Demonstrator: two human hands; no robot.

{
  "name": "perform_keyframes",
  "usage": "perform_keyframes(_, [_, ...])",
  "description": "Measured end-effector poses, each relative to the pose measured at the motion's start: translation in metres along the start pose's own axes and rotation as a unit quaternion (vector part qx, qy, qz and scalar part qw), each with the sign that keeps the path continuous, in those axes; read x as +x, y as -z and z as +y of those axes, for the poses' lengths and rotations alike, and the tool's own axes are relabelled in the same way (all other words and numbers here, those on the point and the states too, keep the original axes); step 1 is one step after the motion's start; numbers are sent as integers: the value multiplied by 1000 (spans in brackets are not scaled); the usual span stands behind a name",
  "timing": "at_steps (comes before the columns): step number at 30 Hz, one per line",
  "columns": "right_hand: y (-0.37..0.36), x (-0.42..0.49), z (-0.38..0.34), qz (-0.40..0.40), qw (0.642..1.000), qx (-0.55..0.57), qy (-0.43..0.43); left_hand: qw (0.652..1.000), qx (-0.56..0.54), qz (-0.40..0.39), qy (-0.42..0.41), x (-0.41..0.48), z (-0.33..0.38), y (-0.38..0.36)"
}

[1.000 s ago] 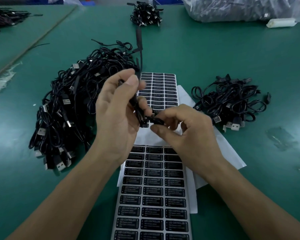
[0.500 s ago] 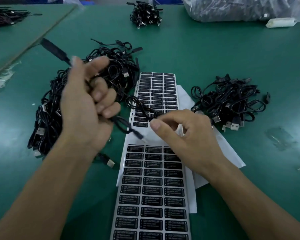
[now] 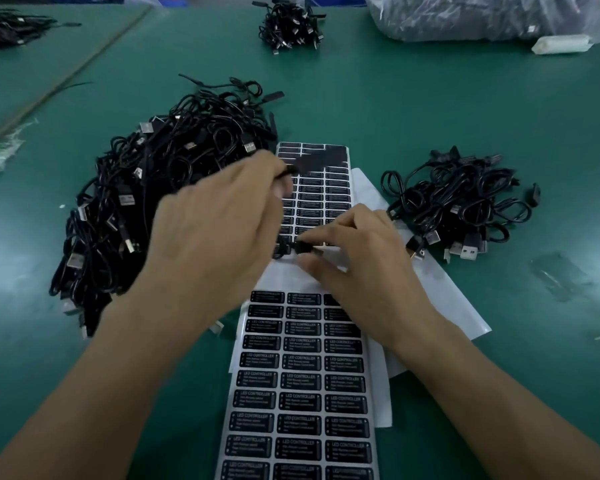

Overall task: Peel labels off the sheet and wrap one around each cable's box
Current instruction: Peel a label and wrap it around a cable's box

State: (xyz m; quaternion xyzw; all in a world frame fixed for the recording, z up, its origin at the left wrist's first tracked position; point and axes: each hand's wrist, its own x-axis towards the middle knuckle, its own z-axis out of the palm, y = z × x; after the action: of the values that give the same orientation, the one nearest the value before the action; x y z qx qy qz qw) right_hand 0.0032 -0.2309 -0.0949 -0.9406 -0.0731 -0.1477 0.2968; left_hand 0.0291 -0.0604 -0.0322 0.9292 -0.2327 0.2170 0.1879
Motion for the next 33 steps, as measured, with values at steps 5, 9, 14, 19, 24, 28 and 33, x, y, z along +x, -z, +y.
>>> perform_keyframes(5, [1, 0, -7, -64, 996, 27, 55, 991, -75, -88, 61, -5, 1, -20])
perform_keyframes(9, [4, -2, -9, -124, 990, -22, 63, 984, -62, -135, 100, -5, -10, -33])
perform_keyframes(14, [9, -5, -2, -150, 985, -81, -16, 983, -32, -99, 151, -5, -25, -30])
perform_keyframes(19, [15, -5, 1, -168, 983, -64, -37, 964, 93, -101, 227, -4, -37, -21])
perform_keyframes(24, [16, -8, -2, -81, 991, -73, -80, 987, 48, -66, 138, -5, -22, -24])
perform_keyframes(28, [18, -7, -5, -71, 980, -129, -133, 989, -8, -111, 97, -7, -11, -30])
perform_keyframes(33, [21, -4, -8, -80, 987, -2, -138, 981, -84, -140, 107, -6, -14, -34])
